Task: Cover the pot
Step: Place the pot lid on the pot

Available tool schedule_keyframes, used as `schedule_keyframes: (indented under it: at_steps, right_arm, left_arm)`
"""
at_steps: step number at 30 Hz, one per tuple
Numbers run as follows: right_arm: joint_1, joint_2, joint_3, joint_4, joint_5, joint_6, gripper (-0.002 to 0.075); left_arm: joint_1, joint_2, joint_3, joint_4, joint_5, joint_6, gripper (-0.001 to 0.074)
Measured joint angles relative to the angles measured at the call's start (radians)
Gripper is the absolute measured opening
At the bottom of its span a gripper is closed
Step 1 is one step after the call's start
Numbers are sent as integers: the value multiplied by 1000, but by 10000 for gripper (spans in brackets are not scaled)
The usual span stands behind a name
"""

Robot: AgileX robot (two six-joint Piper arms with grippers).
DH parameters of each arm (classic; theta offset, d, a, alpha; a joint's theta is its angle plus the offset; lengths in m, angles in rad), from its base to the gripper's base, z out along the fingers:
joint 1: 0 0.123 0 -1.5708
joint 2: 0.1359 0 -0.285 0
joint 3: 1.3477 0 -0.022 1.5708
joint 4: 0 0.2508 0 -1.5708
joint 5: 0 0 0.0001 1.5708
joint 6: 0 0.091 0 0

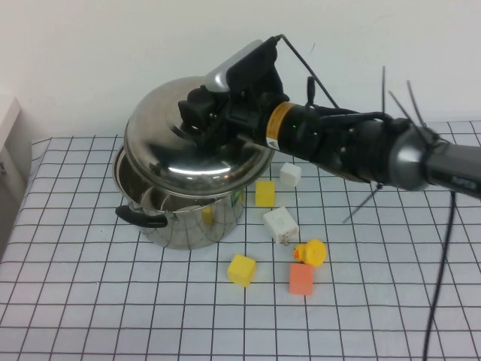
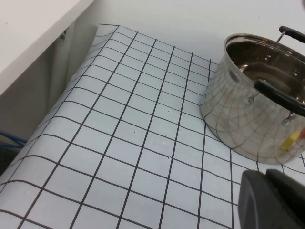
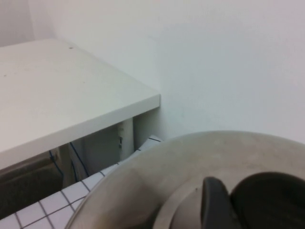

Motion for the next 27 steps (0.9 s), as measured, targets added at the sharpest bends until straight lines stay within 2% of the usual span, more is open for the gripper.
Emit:
schedule_keyframes:
  at_steps: [11, 27]
  right_arm:
    - [0, 200, -288, -159, 56, 198, 348]
    - [8, 344, -430, -177, 121, 218, 348]
  left_arm:
    - [0, 0, 0, 0, 0, 3, -3]
    - [0, 0, 0, 0, 0, 3, -3]
